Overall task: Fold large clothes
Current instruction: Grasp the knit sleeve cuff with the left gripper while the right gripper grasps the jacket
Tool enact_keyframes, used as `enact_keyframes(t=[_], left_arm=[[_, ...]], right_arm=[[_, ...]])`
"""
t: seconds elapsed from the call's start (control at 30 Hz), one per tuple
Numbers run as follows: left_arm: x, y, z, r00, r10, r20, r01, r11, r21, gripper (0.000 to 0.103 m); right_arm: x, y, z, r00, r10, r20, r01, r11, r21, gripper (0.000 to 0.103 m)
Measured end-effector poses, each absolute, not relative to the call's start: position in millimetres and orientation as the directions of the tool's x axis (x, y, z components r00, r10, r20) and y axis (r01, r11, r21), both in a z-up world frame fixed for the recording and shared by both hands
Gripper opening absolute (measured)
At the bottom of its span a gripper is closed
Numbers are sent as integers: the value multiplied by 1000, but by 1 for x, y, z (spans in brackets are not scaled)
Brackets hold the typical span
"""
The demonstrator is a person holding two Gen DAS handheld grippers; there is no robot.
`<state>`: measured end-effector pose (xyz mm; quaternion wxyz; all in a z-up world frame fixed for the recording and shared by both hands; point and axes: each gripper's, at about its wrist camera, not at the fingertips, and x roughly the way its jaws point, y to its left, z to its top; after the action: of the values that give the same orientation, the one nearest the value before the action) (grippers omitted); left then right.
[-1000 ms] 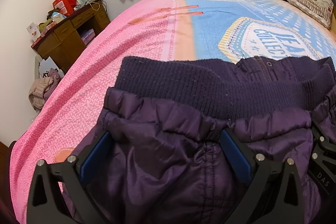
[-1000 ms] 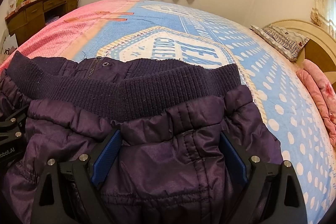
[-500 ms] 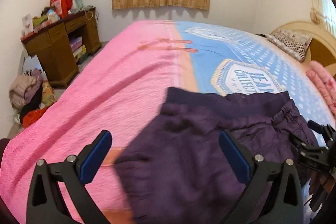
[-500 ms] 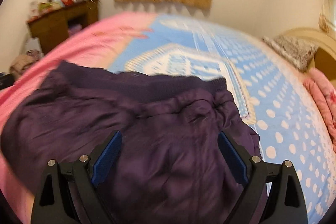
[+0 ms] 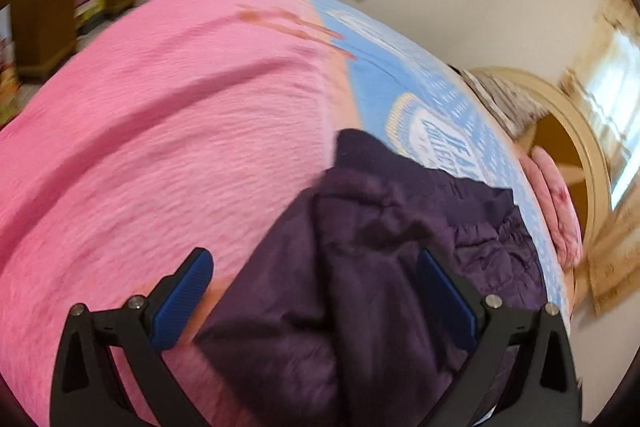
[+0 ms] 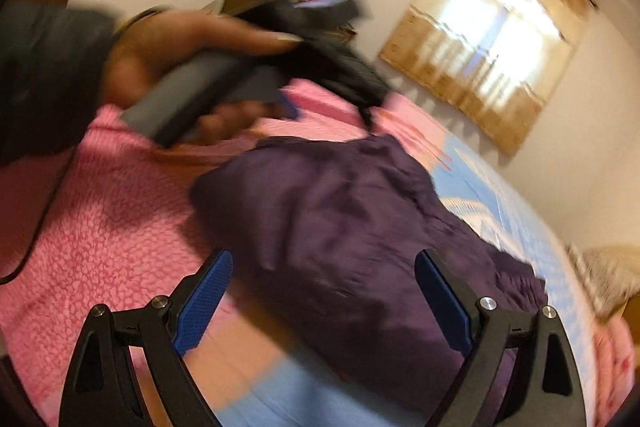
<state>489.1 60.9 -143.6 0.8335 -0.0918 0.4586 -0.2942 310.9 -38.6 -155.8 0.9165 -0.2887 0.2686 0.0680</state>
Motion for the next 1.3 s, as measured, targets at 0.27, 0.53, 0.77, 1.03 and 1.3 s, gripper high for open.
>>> enact_keyframes(t=[0.27, 0.53, 0.77, 1.03, 1.3], left_arm=[[532, 39, -170, 217, -641, -736, 465, 731, -499, 102], [517, 38, -176, 124, -721, -682, 497, 639, -586, 29], [476, 68, -140, 201, -741, -641, 482, 644, -594, 18], [400, 132, -90, 305, -724, -618, 425, 684, -592, 17], [389, 104, -31, 367, -720, -589, 411, 694, -591, 20]], right_arm=[[338, -15, -180, 855, -69, -515, -302, 740, -601, 92], [330, -19, -178, 836, -23, -548, -341, 761, -552, 45], [287, -15, -156, 806, 64, -588, -412, 774, -480, 28], [220, 8, -109, 767, 355, -534, -561, 776, -290, 26], [195, -60, -48, 766, 518, -381, -581, 811, -65, 24]])
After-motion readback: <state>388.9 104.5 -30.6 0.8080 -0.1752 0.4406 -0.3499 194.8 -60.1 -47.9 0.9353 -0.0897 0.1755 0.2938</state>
